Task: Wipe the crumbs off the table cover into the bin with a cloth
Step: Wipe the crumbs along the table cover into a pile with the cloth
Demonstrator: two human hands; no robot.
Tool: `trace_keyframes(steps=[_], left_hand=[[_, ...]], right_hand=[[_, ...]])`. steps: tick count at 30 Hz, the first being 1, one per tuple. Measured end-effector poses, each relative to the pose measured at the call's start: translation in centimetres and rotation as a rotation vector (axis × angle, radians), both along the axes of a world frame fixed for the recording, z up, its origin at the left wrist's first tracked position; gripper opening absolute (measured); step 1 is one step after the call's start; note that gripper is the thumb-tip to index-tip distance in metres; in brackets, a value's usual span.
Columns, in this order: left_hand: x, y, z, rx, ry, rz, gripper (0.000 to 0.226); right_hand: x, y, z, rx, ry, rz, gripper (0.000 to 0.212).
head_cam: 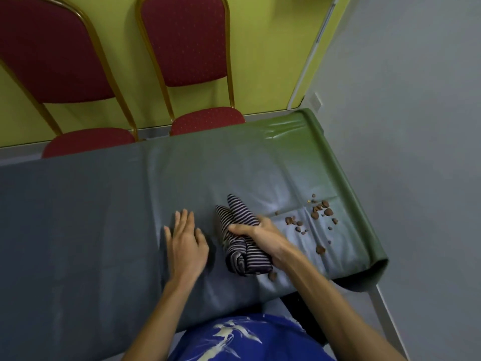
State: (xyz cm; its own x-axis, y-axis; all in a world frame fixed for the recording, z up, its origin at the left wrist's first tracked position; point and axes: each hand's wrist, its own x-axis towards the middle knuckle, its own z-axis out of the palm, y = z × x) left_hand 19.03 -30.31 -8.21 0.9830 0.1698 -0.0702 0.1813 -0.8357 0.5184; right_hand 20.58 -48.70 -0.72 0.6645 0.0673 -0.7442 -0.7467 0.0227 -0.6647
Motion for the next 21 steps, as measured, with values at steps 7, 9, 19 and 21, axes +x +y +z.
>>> trace_keyframes(steps=[7, 9, 19, 21], left_hand=[[-2.1, 1.0, -2.7, 0.169, 0.013, -0.141, 0.069], [-2.3, 1.1, -2.9, 0.212, 0.012, -0.145, 0.068], [-2.0, 0.9, -2.8, 0.163, -0.008, -0.126, 0.059], [-1.8, 0.5, -2.3, 0.135, -0.026, -0.108, 0.058]], right_hand=[[-4.4, 6.6, -1.7, -0.789, -0.446, 0.488, 0.07], [-4.8, 6.0, -1.7, -0.875, -0.474, 0.518, 0.071], [-3.3, -4.3, -1.8, -1.124, -0.324, 0.172, 0.072], [-3.4, -3.8, -1.4, -1.112, -0.368, 0.138, 0.071]])
